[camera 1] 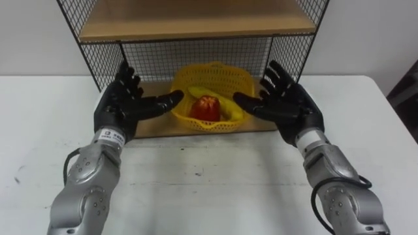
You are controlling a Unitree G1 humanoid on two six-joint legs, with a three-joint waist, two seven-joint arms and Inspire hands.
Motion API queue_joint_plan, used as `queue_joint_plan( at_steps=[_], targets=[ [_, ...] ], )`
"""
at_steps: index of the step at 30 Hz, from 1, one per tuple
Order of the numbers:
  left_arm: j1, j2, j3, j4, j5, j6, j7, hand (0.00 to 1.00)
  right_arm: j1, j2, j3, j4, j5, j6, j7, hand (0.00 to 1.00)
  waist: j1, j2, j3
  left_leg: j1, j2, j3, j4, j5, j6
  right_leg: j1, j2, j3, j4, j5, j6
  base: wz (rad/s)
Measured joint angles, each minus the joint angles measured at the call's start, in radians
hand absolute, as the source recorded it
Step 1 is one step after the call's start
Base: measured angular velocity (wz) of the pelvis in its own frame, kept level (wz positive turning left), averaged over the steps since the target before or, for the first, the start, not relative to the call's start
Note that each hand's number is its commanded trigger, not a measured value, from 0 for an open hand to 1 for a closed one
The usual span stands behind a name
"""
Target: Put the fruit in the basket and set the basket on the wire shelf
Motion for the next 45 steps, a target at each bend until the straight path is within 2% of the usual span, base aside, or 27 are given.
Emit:
queue_joint_plan(
  at_steps=[7,15,18,21,25,27,30,34,36,39,45],
  targets=[
    [0.017,0.001,0.001,-0.063,0.011,-0.022,-0.033,0.00,0.025,0.001,-0.001,-0.014,-0.096,-0.031,0.023,0.00,-0.003,0.000,0.0000,-0.004,0.000,0.000,0.000,0.000,0.000,-0.003,0.000,0.000,-0.001,0.000,0.000,0.00],
    [0.034,0.001,0.002,-0.085,0.024,-0.038,-0.059,0.00,0.056,0.000,-0.003,-0.046,-0.108,-0.039,0.031,0.00,-0.005,0.006,-0.0036,-0.002,0.000,-0.001,0.000,0.000,0.000,-0.002,0.000,0.001,-0.001,0.000,0.000,0.00],
    [0.078,0.002,0.003,-0.120,0.032,-0.044,-0.067,0.00,0.091,-0.001,-0.008,-0.068,-0.111,-0.062,0.045,0.00,-0.004,0.007,-0.0042,-0.002,0.000,0.000,0.001,0.000,0.000,-0.003,0.000,0.001,0.000,0.000,0.000,0.00],
    [0.129,0.002,0.019,-0.152,0.032,-0.072,-0.088,0.00,0.123,-0.013,-0.018,-0.091,-0.112,-0.079,0.064,0.00,-0.002,0.017,-0.0108,-0.006,0.003,0.014,0.002,-0.002,0.002,-0.018,0.002,0.014,0.005,-0.001,0.001,-0.10],
    [0.155,0.010,0.034,-0.153,0.030,-0.095,-0.097,0.00,0.154,-0.026,-0.041,-0.105,-0.121,-0.097,0.088,0.00,-0.004,0.021,-0.0142,-0.006,0.001,0.024,0.001,-0.003,0.003,-0.031,-0.002,0.022,0.025,-0.010,0.002,-0.08],
    [0.163,0.010,0.040,-0.158,0.030,-0.098,-0.105,0.00,0.169,-0.029,-0.042,-0.127,-0.144,-0.097,0.095,0.00,-0.006,0.021,-0.0137,-0.008,0.000,0.024,0.000,-0.003,0.003,-0.036,-0.003,0.022,0.030,-0.017,0.008,0.00],
    [0.195,0.010,0.054,-0.205,0.030,-0.103,-0.112,0.00,0.191,-0.029,-0.042,-0.163,-0.204,-0.097,0.118,0.00,-0.016,0.018,-0.0132,-0.021,0.000,0.025,0.003,-0.005,0.002,-0.050,-0.003,0.023,0.036,-0.018,0.005,0.00],
    [0.255,0.009,0.060,-0.229,0.026,-0.161,-0.155,0.00,0.253,-0.029,-0.059,-0.205,-0.217,-0.121,0.154,0.00,-0.021,0.006,-0.0046,-0.022,0.000,0.027,0.001,-0.005,0.002,-0.049,-0.003,0.023,0.036,-0.015,0.001,0.00],
    [0.284,0.008,0.058,-0.229,0.026,-0.169,-0.170,0.00,0.275,-0.028,-0.067,-0.206,-0.217,-0.134,0.156,0.00,-0.025,0.000,-0.0020,-0.022,0.001,0.027,0.002,-0.006,0.002,-0.051,-0.002,0.023,0.036,-0.019,0.007,0.00],
    [0.325,0.008,0.057,-0.229,0.025,-0.188,-0.178,0.00,0.309,-0.028,-0.083,-0.206,-0.216,-0.156,0.167,0.00,-0.028,-0.004,-0.0025,-0.029,0.001,0.024,0.008,-0.013,0.000,-0.051,-0.003,0.021,0.036,-0.019,0.007,0.02],
    [0.395,0.009,0.053,-0.229,0.029,-0.227,-0.206,0.00,0.388,-0.023,-0.106,-0.240,-0.232,-0.177,0.203,0.00,-0.033,-0.004,-0.0033,-0.047,0.002,0.018,0.023,-0.015,0.003,-0.058,-0.002,0.014,0.035,-0.019,0.006,0.04]
  ],
)
